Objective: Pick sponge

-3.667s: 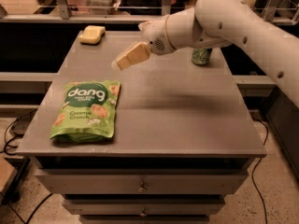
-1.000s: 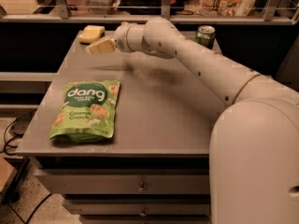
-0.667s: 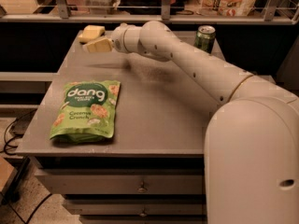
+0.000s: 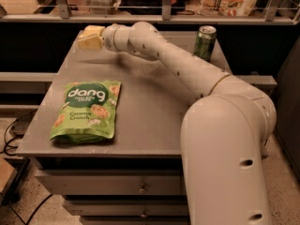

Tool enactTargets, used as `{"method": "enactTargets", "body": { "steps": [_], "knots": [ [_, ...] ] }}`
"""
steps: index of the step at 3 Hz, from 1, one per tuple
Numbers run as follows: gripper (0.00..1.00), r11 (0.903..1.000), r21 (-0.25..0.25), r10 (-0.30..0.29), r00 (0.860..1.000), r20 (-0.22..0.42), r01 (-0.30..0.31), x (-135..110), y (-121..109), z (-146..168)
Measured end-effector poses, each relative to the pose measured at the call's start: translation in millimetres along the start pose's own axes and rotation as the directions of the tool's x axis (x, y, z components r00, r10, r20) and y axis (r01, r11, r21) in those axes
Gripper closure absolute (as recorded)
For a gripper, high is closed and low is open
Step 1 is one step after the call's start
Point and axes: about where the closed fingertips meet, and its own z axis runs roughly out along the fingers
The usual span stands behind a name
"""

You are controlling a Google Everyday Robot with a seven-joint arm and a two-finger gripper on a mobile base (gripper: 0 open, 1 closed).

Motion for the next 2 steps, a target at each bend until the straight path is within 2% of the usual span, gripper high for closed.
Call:
{"method": "enactTargets", "body": {
  "steps": [2],
  "knots": [
    [0.0, 0.9999, -0.003, 0.015, 1.0, -0.02, -0.015, 6, -2, 24]
  ]
}}
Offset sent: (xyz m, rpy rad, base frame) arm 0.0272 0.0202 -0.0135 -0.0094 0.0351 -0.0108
